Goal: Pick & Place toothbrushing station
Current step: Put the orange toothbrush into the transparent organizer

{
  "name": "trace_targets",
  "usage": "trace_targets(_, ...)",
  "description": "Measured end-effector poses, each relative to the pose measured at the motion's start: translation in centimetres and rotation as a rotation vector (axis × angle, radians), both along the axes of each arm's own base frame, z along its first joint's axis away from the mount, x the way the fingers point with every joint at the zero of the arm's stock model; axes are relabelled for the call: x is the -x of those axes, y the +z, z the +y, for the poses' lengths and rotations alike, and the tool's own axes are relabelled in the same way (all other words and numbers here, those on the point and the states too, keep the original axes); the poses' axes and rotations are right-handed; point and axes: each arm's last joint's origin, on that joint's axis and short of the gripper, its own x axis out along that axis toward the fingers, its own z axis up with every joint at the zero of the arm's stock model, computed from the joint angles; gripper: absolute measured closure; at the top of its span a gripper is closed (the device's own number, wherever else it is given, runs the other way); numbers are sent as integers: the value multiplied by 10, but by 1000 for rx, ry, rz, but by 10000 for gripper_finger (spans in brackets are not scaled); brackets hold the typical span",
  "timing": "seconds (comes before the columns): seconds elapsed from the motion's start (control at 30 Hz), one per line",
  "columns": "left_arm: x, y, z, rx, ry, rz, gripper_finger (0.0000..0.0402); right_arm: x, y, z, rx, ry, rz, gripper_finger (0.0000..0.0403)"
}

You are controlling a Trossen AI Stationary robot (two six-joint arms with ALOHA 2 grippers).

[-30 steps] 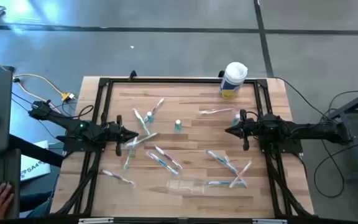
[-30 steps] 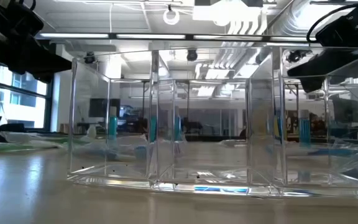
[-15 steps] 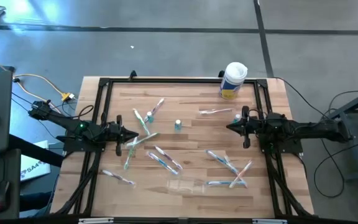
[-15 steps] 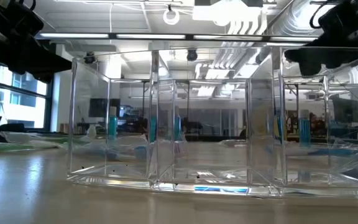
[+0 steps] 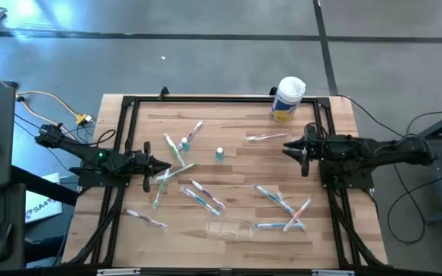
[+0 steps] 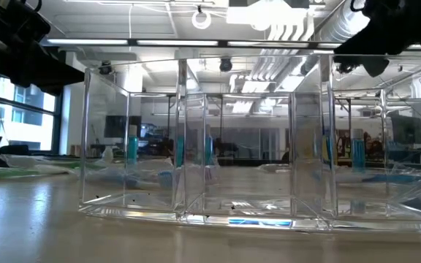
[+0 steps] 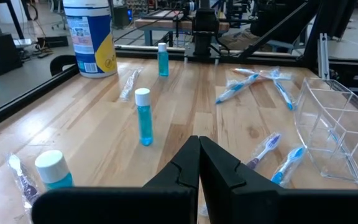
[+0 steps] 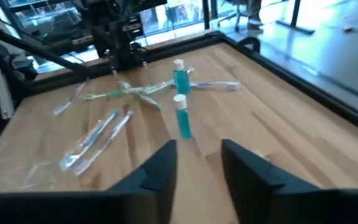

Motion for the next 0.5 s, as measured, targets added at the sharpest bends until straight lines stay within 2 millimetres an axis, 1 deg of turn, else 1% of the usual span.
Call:
trace_targets(0.1,0,0,0,13,1,-1,398,-4,6,3,-33,20,71,225)
trace_targets(0.2,0,0,0,13,1,-1,398,-10,12,7,-19,80,148,194)
trace_targets(0.33,0,0,0,13,1,-2,398,-27,24,9,19,97,227,183)
trace_targets(0.5,0,0,0,13,1,-2,398,-54,46,0,38,34,330,189)
